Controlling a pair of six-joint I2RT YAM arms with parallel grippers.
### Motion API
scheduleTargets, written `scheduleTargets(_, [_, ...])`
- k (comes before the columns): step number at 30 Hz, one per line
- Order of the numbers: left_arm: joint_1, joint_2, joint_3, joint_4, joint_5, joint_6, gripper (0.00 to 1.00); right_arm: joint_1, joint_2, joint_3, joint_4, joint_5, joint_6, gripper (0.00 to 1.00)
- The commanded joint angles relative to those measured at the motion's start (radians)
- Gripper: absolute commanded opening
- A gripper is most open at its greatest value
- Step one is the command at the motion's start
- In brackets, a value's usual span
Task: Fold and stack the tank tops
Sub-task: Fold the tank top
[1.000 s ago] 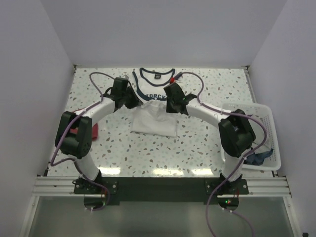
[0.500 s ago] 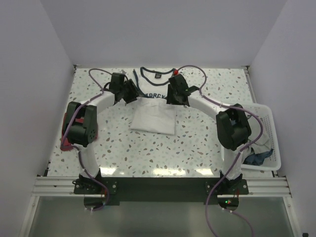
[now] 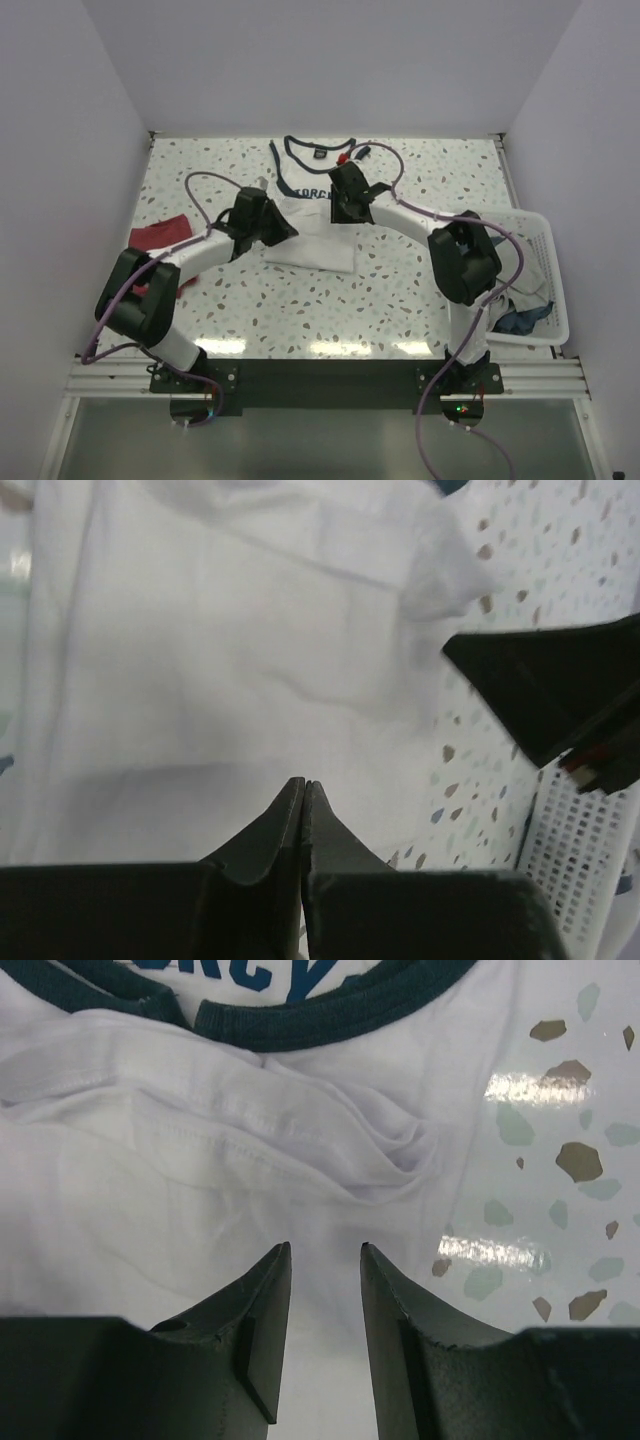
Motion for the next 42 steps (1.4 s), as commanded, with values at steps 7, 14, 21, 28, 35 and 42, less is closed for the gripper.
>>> scheduleTargets(7, [0.000,0.062,-0.204,0.100,-0.092,-0.139,0.00,-0.041,0.180,0.214,-0.051,0.037,-0.025,0.38])
scheduleTargets(14, [0.000,0.056,-0.236,0.115,-0.089,-0.154,0.00,-0.090,0.214,0.257,-0.080,0.024,-0.020,0.39])
scheduleTargets(21, [-0.001,-0.039,-0.146,0.068,-0.069,-0.098,0.08,-0.083,0.113,0.259,-0.076,-0.017,-0.034,0.40])
scheduleTargets(28, [0.002,0.044,0.063,0.031,-0.090,-0.033,0.13,-0.032,-0.048,0.071,-0.028,-0.051,0.023,0.40])
scheduleTargets(35, [0.049,0.291,0.288,0.052,-0.058,-0.007,0.11,0.095,-0.152,-0.156,0.067,-0.054,0.078,0.39])
scheduleTargets(42, [0.115,0.487,0.419,0.046,-0.058,0.027,0.10,0.112,-0.178,-0.334,0.119,-0.062,0.110,0.38])
